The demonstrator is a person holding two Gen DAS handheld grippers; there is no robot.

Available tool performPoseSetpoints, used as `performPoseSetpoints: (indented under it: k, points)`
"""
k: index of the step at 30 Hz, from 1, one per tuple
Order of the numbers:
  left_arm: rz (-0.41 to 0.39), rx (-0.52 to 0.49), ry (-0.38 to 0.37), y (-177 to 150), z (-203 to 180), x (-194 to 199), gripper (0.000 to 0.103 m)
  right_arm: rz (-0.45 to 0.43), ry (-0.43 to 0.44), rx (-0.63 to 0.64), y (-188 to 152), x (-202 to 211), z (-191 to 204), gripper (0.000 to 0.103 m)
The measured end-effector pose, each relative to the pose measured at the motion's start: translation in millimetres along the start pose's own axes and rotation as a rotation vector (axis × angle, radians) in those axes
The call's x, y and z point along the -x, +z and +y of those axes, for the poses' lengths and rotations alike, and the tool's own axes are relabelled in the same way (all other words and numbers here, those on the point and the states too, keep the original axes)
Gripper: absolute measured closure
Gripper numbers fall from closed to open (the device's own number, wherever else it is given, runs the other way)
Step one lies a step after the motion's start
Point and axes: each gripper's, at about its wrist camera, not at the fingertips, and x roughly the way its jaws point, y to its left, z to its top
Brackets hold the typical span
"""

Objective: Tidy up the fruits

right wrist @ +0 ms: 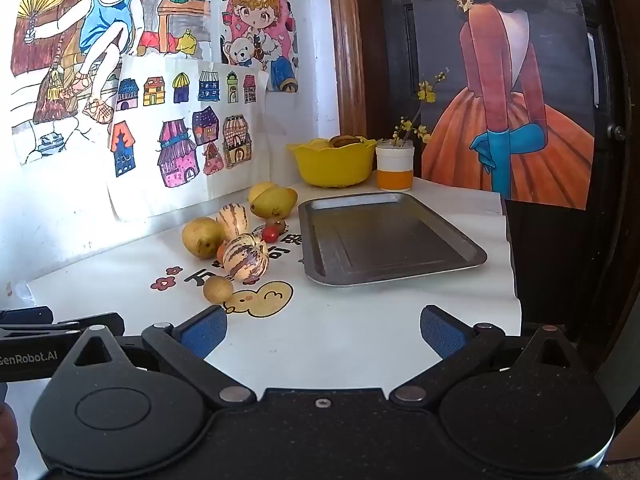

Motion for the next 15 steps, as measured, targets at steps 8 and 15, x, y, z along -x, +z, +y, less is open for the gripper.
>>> performPoseSetpoints:
  k: [8, 15]
  points:
    - [0.002, 0.001, 0.0, 0.0, 0.0, 0.0, 0.0, 0.0, 0.002, 0.0, -0.4, -0.2, 0.8, 0.0]
    - [0.004, 0.001, 0.0, 0.1, 0.0, 0.0, 0.0, 0.007, -0.001, 0.0, -0.8, -1.3, 0.9, 0.0]
